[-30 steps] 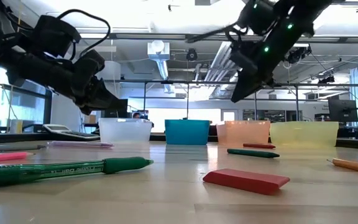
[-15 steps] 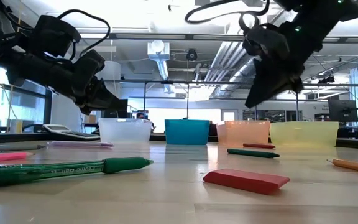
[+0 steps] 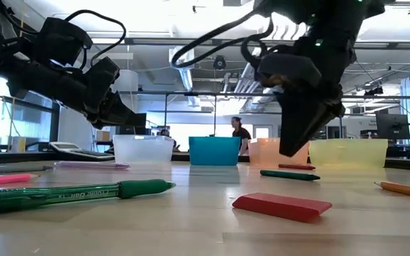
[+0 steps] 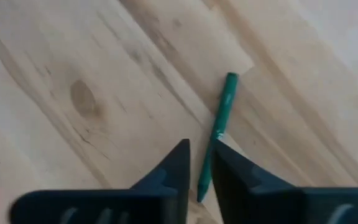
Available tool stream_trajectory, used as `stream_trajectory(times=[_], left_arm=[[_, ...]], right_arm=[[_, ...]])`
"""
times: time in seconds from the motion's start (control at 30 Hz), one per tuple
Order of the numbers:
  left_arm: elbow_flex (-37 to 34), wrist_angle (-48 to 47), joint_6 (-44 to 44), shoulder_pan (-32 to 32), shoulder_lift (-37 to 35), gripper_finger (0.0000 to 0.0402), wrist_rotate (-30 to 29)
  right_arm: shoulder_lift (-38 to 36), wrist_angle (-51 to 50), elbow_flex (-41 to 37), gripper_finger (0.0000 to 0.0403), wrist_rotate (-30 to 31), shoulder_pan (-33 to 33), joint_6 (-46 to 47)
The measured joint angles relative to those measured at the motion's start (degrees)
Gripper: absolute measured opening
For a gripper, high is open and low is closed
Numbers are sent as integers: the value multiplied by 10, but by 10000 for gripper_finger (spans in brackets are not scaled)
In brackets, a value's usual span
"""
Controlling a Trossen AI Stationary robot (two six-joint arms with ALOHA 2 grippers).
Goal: Sort crayons/erasers/pens/pencils in bins
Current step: Put the green crayon into the blue bin
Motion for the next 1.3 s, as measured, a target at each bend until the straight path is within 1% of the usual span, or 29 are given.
stream_trajectory(times=[0.1, 0.17, 0.3, 0.5, 0.7, 0.8, 0.93, 1.07, 1.2, 1.3], left_arm=[[0, -1, 0, 0, 0, 0, 5], [0, -5, 0, 0, 0, 0, 6], [0, -15, -2, 0, 0, 0, 7], [0, -19, -6, -4, 0, 0, 6], [0, -19, -6, -9, 0, 0, 4], [0, -19, -6, -9, 0, 0, 4], [0, -17, -12, -9, 0, 0, 3], [0, -17, -15, -9, 0, 0, 3], [0, -17, -15, -9, 0, 0, 3], [0, -17, -15, -9, 0, 0, 3]], right_arm=[[18, -26, 20, 100, -2, -1, 12], [24, -34, 24, 116, -2, -3, 17], [32, -42, 24, 124, 1, -9, 39], [54, -40, 24, 108, -13, -13, 38], [69, -42, 27, 89, -11, -13, 38], [70, -42, 27, 70, -7, -13, 38], [71, -42, 26, 34, -11, -17, 29], [68, -38, 25, 9, -12, -17, -3], [58, -38, 25, 9, -17, -18, -29], [36, -35, 23, 14, -18, -24, -43]])
